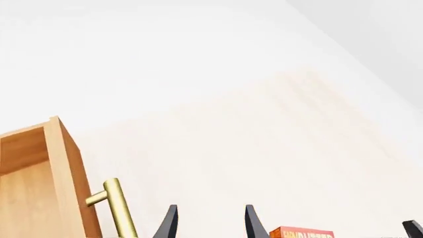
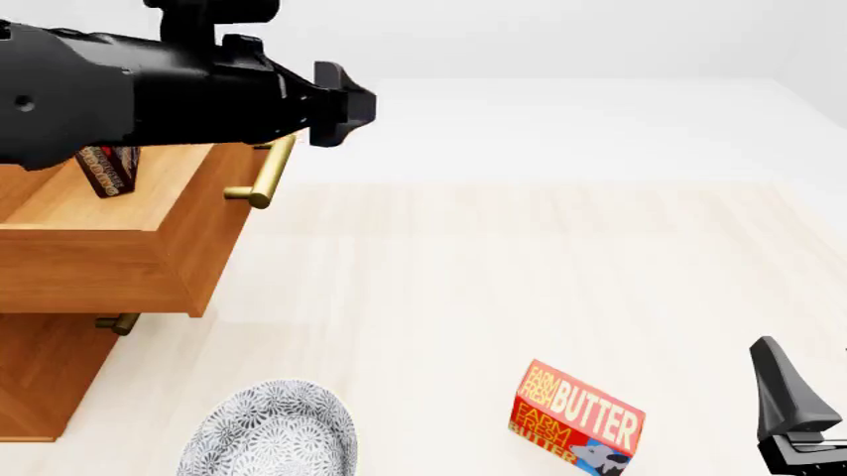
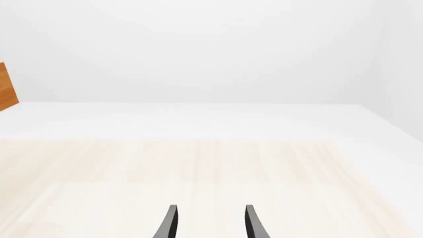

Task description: Put the chocolate pudding in the top drawer of the cabinet and close it.

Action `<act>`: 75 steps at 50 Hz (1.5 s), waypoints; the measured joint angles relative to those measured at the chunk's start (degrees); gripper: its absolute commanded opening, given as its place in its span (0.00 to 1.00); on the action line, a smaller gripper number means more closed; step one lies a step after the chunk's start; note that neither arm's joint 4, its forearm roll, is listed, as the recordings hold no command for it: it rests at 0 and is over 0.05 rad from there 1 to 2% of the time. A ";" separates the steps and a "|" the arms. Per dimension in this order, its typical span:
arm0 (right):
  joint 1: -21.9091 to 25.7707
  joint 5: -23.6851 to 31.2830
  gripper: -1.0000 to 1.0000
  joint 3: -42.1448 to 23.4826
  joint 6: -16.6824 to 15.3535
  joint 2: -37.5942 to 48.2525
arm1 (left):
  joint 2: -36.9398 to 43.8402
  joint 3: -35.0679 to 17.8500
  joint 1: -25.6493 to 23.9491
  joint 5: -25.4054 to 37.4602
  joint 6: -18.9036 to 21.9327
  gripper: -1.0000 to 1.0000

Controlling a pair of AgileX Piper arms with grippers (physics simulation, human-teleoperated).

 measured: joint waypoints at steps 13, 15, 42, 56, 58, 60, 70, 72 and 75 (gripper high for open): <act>0.00 0.00 1.00 0.00 0.00 0.00 | 3.75 0.23 -1.55 -0.28 -5.48 1.00; 0.00 0.00 1.00 0.00 0.00 0.00 | 4.27 0.18 -1.78 -0.43 -6.16 1.00; 0.00 0.00 1.00 0.00 0.00 0.00 | 8.34 1.87 -2.66 -4.21 -14.38 1.00; 0.00 0.00 1.00 0.00 0.01 0.00 | 9.76 3.32 -2.55 -6.63 -17.30 1.00; 0.00 0.00 1.00 0.00 0.00 0.00 | 9.93 3.63 -2.40 -7.02 -17.63 1.00; 0.00 0.00 1.00 0.00 0.00 0.00 | 10.09 3.91 -2.21 -7.36 -17.91 1.00; 0.00 0.00 1.00 0.00 0.00 0.00 | 10.28 5.15 -0.88 -8.90 -18.97 1.00; 0.00 0.00 1.00 0.00 0.00 0.00 | 10.24 5.41 -0.58 -9.21 -19.13 1.00; 0.00 0.00 1.00 0.00 0.00 0.00 | 10.14 5.77 -0.19 -9.59 -19.35 1.00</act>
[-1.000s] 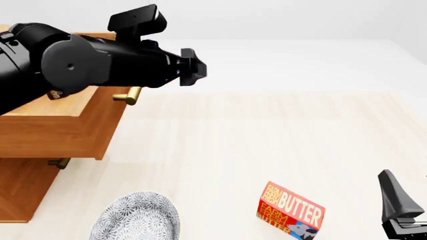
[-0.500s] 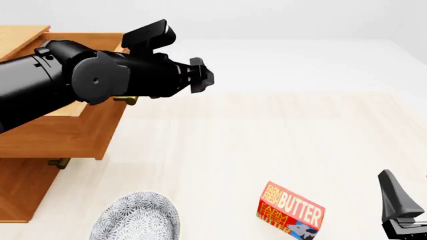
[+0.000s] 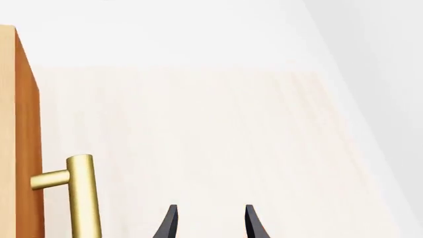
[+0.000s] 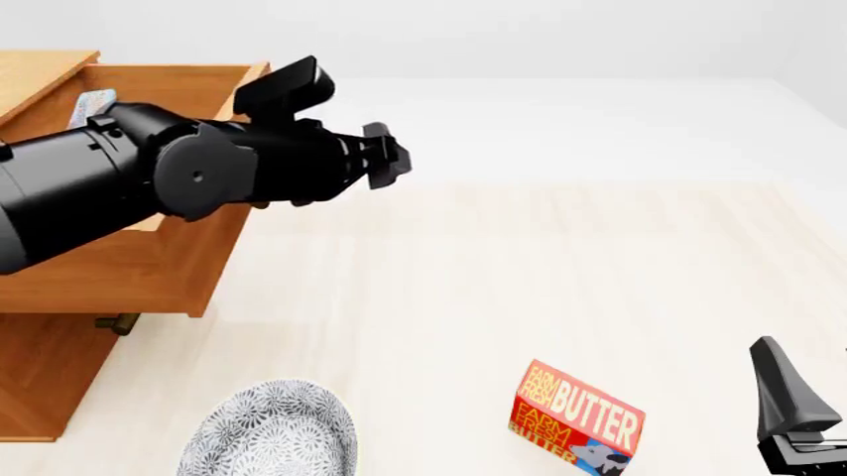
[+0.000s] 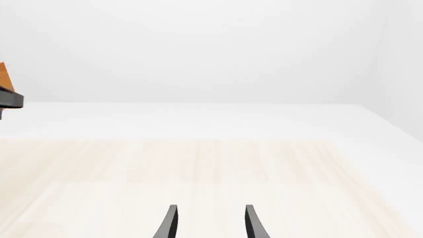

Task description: Put the chocolate pudding in the top drawer of the cabinet and close it.

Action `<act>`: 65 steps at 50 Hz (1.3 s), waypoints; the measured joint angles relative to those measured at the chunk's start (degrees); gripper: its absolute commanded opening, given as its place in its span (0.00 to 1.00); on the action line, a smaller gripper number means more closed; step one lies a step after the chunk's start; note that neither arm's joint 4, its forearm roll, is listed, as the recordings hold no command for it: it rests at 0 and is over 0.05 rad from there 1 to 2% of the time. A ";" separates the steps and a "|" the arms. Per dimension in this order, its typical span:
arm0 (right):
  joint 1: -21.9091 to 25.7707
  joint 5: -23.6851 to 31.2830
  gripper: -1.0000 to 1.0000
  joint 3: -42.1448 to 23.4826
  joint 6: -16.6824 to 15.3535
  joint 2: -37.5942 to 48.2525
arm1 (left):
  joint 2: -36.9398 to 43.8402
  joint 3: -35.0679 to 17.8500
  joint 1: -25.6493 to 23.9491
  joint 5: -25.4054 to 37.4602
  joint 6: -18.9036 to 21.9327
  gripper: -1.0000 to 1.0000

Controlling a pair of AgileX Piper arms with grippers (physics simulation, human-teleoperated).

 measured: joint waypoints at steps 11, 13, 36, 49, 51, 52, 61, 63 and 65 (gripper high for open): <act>0.00 0.00 1.00 0.00 -0.01 0.00 | -0.63 1.14 1.94 -1.31 -0.15 1.00; 0.00 0.00 1.00 0.00 0.00 0.00 | -0.78 1.38 2.25 -1.51 -0.17 1.00; 0.00 0.00 1.00 0.00 0.00 0.00 | -2.44 3.46 5.03 -2.05 0.76 1.00; 0.00 0.00 1.00 0.00 0.00 0.00 | -2.57 4.00 6.52 -2.02 1.76 1.00; 0.00 0.00 1.00 0.00 0.00 0.00 | -2.58 4.08 6.70 -2.06 1.85 1.00; 0.00 0.00 1.00 0.00 0.00 0.00 | -2.57 4.11 6.78 -2.07 1.88 1.00; 0.00 0.00 1.00 0.00 0.00 0.00 | -2.43 4.53 7.90 -2.25 2.47 1.00; 0.00 0.00 1.00 0.00 0.00 0.00 | -2.39 4.61 8.18 -2.29 2.65 1.00; 0.00 0.00 1.00 0.00 0.00 0.00 | -2.37 4.67 8.47 -2.31 2.81 1.00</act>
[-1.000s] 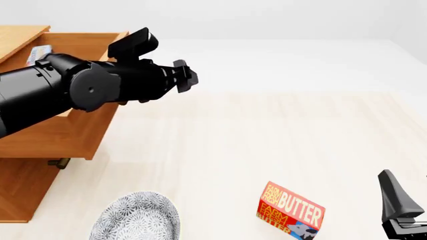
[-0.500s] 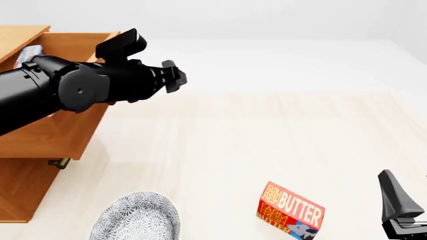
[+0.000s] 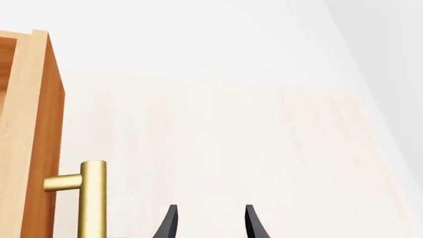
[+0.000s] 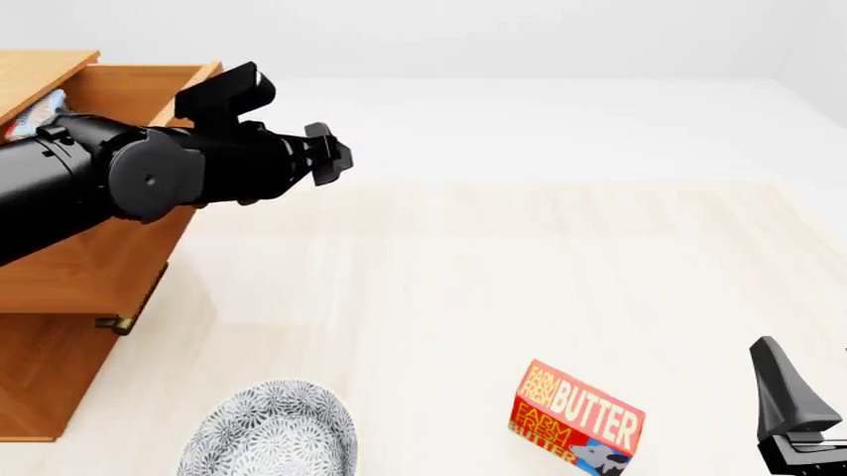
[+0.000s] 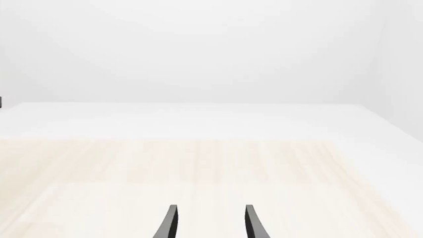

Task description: Put the chocolate pudding in the top drawer of the cabinet and close it.

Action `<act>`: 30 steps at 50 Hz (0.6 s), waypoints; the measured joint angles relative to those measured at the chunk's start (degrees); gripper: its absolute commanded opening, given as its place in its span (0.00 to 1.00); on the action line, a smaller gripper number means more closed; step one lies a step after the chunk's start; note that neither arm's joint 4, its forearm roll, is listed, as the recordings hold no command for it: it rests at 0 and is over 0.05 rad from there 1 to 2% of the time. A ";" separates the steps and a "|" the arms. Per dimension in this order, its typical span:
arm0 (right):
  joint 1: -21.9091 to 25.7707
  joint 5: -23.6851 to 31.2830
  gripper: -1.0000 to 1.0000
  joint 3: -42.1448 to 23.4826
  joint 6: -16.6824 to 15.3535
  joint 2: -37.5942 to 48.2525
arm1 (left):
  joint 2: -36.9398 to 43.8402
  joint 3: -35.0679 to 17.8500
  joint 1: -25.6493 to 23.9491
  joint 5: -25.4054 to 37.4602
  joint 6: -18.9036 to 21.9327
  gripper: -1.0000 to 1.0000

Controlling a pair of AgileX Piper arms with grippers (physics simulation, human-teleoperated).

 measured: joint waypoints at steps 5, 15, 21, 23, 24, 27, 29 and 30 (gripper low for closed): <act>0.00 0.00 1.00 0.00 0.00 0.00 | -0.03 0.15 0.60 -0.07 0.39 1.00; 0.00 0.00 1.00 0.00 0.00 0.00 | -0.20 0.48 1.82 -0.09 1.08 1.00; 0.00 0.00 1.00 0.00 0.00 0.00 | -0.58 0.79 2.66 0.01 1.44 1.00; 0.00 0.00 1.00 0.00 0.00 0.00 | -0.72 0.95 2.92 -0.03 1.52 1.00; 0.00 0.00 1.00 0.00 0.00 0.00 | -0.78 1.01 3.04 -0.05 1.55 1.00; 0.00 0.00 1.00 0.00 0.00 0.00 | -1.00 1.14 3.48 -0.03 1.71 1.00; 0.00 0.00 1.00 0.00 0.00 0.00 | -1.14 1.30 3.80 -0.07 1.81 1.00; 0.00 0.00 1.00 0.00 0.00 0.00 | -1.20 1.38 3.94 -0.10 1.86 1.00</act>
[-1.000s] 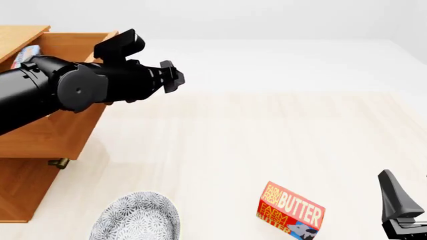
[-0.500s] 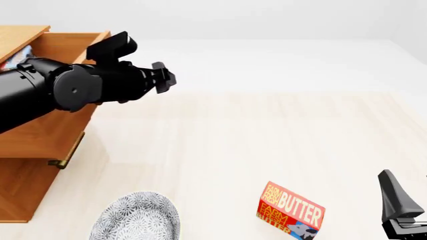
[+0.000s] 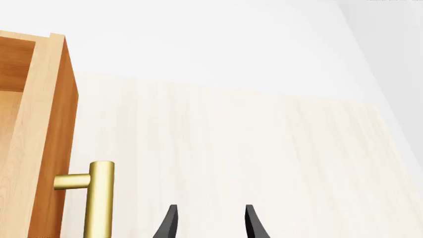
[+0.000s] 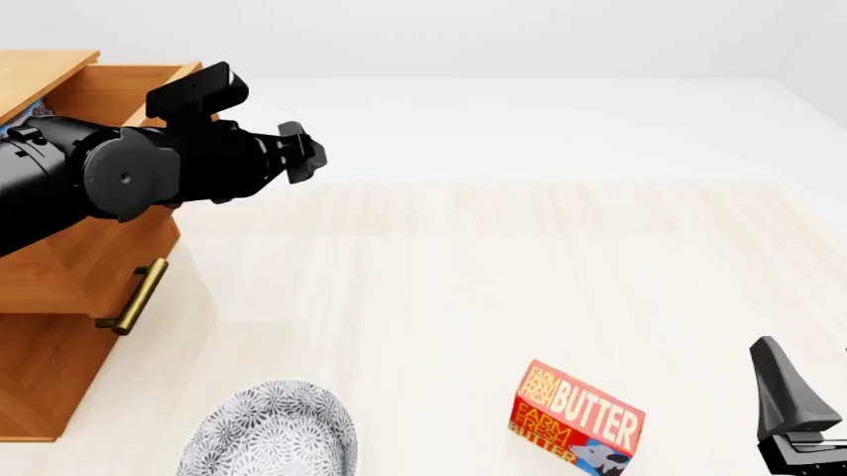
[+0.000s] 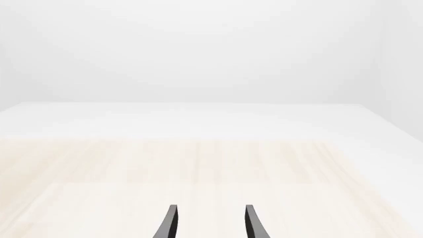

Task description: Put the chocolate pudding in the top drawer of the cabinet and close it.

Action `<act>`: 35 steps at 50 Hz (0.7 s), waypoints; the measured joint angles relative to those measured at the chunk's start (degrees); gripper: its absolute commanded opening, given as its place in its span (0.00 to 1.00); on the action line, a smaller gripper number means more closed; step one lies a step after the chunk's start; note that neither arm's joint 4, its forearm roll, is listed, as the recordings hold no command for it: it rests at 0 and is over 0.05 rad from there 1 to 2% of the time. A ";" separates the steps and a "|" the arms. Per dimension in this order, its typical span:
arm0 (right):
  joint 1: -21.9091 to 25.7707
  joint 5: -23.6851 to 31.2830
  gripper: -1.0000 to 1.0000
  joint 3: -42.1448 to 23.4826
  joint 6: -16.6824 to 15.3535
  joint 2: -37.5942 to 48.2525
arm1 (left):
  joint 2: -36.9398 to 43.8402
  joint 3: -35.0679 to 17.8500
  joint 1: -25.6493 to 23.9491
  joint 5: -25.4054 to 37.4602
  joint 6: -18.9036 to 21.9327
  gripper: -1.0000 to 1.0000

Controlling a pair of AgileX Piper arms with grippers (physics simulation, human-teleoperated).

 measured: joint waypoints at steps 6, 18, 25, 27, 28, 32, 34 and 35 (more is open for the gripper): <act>0.00 0.00 1.00 0.00 0.00 0.00 | -0.15 0.20 0.35 0.05 0.33 1.00; 0.00 0.00 1.00 0.00 0.00 0.00 | 0.28 0.46 1.39 -0.33 0.85 1.00; 0.00 0.00 1.00 0.00 0.00 0.00 | 0.10 0.67 2.43 -0.09 1.21 1.00; 0.00 0.00 1.00 0.00 0.00 0.00 | 0.04 0.74 2.72 -0.04 1.29 1.00; 0.00 0.00 1.00 0.00 0.00 0.00 | 0.02 0.77 2.85 -0.01 1.33 1.00; 0.00 0.00 1.00 0.00 0.00 0.00 | -0.07 0.88 3.46 0.07 1.56 1.00; 0.00 0.00 1.00 0.00 0.00 0.00 | -0.11 0.96 3.88 0.09 1.73 1.00; 0.00 0.00 1.00 0.00 0.00 0.00 | -0.14 1.01 4.11 0.09 1.83 1.00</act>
